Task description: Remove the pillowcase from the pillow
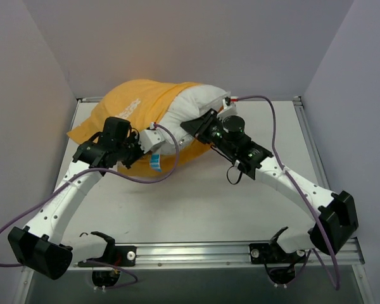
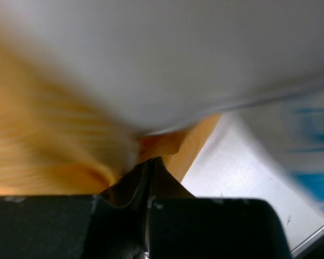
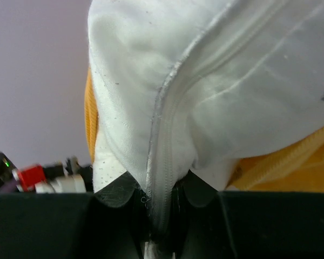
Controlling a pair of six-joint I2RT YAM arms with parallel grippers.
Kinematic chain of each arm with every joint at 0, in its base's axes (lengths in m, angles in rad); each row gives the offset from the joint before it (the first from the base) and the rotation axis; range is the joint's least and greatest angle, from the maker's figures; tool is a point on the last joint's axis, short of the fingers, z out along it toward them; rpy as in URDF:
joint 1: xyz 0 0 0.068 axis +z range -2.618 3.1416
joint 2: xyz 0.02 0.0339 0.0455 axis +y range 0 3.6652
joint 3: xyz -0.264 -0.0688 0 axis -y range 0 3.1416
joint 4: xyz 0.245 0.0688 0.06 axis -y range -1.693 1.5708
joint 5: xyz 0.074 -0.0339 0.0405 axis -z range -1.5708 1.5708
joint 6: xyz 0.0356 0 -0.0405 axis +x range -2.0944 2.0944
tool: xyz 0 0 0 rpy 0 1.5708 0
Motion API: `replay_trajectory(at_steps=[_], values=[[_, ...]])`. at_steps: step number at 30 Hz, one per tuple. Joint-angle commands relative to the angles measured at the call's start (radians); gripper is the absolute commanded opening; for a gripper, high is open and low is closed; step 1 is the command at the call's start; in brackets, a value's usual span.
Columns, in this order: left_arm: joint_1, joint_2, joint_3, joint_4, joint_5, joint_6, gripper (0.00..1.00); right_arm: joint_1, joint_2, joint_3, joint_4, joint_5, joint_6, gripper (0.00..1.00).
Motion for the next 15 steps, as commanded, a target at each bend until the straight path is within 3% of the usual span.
replay_trajectory(at_steps=[1, 7, 10, 11, 13, 14, 15], values=[[0.057, 0.015, -0.009, 0.101, 0.074, -0.013, 0.02, -0.011, -0.184, -0.1, 0.009, -0.059, -0.019, 0.0], [0.111, 0.064, -0.055, 0.106, 0.14, 0.004, 0.02, -0.043, -0.356, -0.399, -0.112, -0.088, -0.029, 0.0], [0.118, 0.072, 0.01, -0.087, 0.382, 0.102, 0.46, -0.052, -0.354, -0.493, -0.145, -0.15, -0.048, 0.0], [0.118, 0.069, 0.035, -0.16, 0.457, 0.184, 0.69, -0.052, -0.348, -0.511, -0.145, -0.176, -0.06, 0.0], [0.122, 0.057, 0.115, -0.344, 0.621, 0.252, 0.85, -0.066, -0.339, -0.551, -0.142, -0.196, -0.075, 0.0], [0.125, 0.055, 0.139, -0.394, 0.649, 0.287, 0.94, -0.077, -0.338, -0.556, -0.149, -0.205, -0.103, 0.0], [0.139, 0.054, 0.158, -0.432, 0.661, 0.276, 0.97, -0.103, -0.342, -0.559, -0.181, -0.216, -0.12, 0.0]])
